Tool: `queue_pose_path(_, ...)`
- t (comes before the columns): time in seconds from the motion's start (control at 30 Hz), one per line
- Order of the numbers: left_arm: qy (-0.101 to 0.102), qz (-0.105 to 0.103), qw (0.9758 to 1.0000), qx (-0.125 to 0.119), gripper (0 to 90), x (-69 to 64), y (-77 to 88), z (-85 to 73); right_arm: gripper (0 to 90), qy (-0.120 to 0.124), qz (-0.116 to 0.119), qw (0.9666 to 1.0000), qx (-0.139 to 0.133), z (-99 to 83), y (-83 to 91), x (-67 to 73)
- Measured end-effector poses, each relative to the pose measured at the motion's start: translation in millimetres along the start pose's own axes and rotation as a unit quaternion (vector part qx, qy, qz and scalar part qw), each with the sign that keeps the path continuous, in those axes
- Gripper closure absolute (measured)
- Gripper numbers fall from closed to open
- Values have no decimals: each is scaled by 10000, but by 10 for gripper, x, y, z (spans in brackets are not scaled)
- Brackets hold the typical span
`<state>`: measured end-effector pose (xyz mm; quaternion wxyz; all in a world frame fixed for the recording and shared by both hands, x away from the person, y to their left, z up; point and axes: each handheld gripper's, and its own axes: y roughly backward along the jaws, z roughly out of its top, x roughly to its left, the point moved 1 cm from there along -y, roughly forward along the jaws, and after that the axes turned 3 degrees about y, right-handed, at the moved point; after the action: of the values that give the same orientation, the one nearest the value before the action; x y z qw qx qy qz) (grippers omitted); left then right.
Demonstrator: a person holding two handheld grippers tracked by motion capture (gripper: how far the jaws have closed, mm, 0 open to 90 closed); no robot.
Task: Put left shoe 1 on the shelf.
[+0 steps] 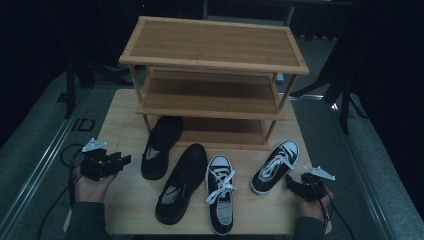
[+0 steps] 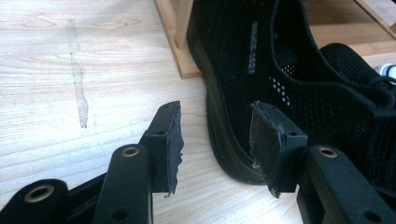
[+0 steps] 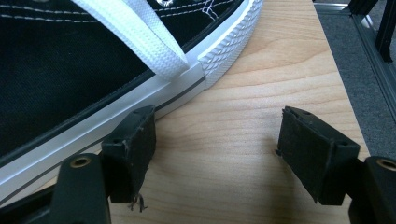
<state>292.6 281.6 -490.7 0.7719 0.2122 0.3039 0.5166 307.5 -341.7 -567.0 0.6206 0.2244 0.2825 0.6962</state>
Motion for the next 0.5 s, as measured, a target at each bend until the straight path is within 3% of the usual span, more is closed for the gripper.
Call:
queue_pose_path(0.27, -160, -111, 9997, 113, 557, -42, -60, -103, 276, 2, 1, 10000, -1, 0, 0, 0)
queue_pose_path(0.5, -471, -191, 9987, 25, 733, -56, -118, -182, 276, 2, 5, 10000, 1, 1, 0, -2)
